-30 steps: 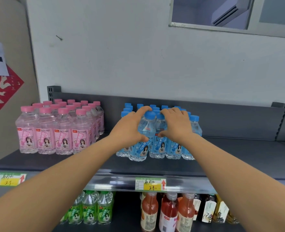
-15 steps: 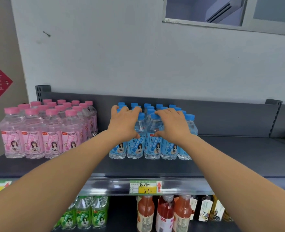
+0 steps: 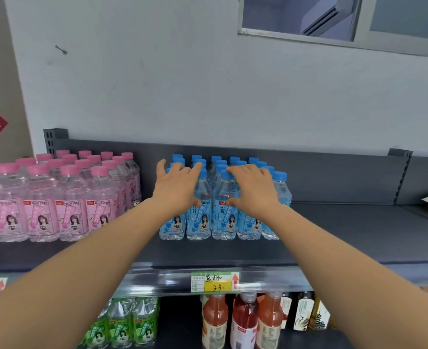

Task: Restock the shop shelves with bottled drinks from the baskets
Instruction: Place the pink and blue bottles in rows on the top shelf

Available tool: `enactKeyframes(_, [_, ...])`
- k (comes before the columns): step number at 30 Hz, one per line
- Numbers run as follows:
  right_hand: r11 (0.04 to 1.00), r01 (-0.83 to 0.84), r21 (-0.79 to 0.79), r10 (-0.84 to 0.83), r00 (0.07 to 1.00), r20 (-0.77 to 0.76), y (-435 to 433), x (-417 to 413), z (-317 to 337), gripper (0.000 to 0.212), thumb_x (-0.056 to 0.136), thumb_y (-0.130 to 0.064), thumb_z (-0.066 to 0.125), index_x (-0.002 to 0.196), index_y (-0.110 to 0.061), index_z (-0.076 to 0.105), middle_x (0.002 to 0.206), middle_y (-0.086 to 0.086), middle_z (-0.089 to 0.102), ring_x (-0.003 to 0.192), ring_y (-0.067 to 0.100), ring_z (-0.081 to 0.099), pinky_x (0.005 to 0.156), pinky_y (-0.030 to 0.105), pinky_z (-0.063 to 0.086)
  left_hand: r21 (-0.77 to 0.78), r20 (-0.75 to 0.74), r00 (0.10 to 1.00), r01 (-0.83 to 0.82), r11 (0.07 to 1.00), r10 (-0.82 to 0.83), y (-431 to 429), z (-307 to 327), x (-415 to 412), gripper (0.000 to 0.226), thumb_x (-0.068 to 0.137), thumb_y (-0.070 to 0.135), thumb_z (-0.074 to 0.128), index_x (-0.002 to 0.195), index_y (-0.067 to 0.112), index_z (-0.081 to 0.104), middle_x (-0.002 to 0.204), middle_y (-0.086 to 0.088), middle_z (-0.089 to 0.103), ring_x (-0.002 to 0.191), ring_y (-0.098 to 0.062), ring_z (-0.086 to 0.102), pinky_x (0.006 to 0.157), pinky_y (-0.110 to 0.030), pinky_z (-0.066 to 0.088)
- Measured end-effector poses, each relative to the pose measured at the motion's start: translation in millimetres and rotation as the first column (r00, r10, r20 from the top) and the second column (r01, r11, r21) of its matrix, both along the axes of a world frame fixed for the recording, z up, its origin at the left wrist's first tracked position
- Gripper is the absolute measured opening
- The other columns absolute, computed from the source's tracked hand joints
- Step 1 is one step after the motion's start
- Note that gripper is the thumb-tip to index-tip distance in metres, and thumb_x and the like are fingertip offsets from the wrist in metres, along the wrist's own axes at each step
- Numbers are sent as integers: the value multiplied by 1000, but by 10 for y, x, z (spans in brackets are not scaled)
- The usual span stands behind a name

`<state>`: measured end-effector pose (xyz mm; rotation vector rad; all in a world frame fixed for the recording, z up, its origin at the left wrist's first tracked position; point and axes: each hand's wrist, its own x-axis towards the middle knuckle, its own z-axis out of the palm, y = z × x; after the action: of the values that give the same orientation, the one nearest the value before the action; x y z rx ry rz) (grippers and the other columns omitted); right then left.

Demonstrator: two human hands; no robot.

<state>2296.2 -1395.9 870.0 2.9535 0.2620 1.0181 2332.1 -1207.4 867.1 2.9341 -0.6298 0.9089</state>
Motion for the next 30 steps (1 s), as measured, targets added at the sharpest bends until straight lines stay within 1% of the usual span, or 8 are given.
enactKeyframes(3, [1000,1,-22,-1,1000,-9,-4,-22,8,83,74,-47,76,143,-25,35,141,-4,46,135,19,34,111,41,21,15,37,999,9,1000,-9,32,-59,-30,107,71,59,70,150,22,8,132,2,52,140,-23,26,112,-57,1])
enactKeyframes(6, [998,12,-54,-14,999,-31,-12,-44,-7,96,70,-47,79,146,-21,27,146,-2,40,138,20,29,112,41,19,42,67,998,9,999,-12,57,-109,-62,109,66,55,76,148,23,12,134,0,50,141,-25,23,112,-57,-1])
enactKeyframes(10, [996,34,-86,-34,999,-1,7,-28,-22,87,68,-47,80,139,-23,36,140,-3,46,133,20,36,110,39,21,44,86,996,6,999,-10,44,-111,-55,97,74,40,76,147,23,14,128,0,56,139,-25,26,112,-57,-3])
enactKeyframes(16, [998,42,-40,-42,999,-2,26,-17,-39,89,68,-44,81,141,-24,35,142,-4,45,135,19,36,111,39,18,45,72,997,36,998,-40,86,-100,-48,97,74,38,77,146,26,15,127,1,56,139,-24,28,112,-58,-3])
enactKeyframes(20, [995,65,-76,-65,998,5,52,-37,-75,89,71,-39,81,143,-21,32,149,-2,39,144,20,23,114,41,15,58,72,997,31,998,-35,90,-112,-73,100,78,37,74,150,22,6,130,0,54,141,-25,24,112,-59,-5])
enactKeyframes(25, [975,176,-138,-169,984,58,121,-151,-207,93,80,-35,74,151,-17,16,159,6,18,148,24,6,117,42,10,78,166,986,-22,997,8,88,-209,-144,98,84,21,66,151,17,-5,153,-10,27,147,-29,4,111,-59,-10])
enactKeyframes(27, [967,203,-154,-193,978,81,141,-252,-283,88,83,-34,71,151,-17,16,159,9,16,148,26,6,117,43,11,75,190,982,-23,997,9,88,-249,-205,95,83,14,64,152,16,-1,155,-14,20,147,-30,0,112,-58,-9])
enactKeyframes(30, [968,205,-141,-199,978,58,140,-467,-391,76,86,-32,67,148,-19,24,157,10,20,147,27,9,116,42,12,70,171,985,-8,998,-4,97,-308,-346,87,82,13,65,150,14,12,153,-14,22,146,-31,1,114,-57,-2])
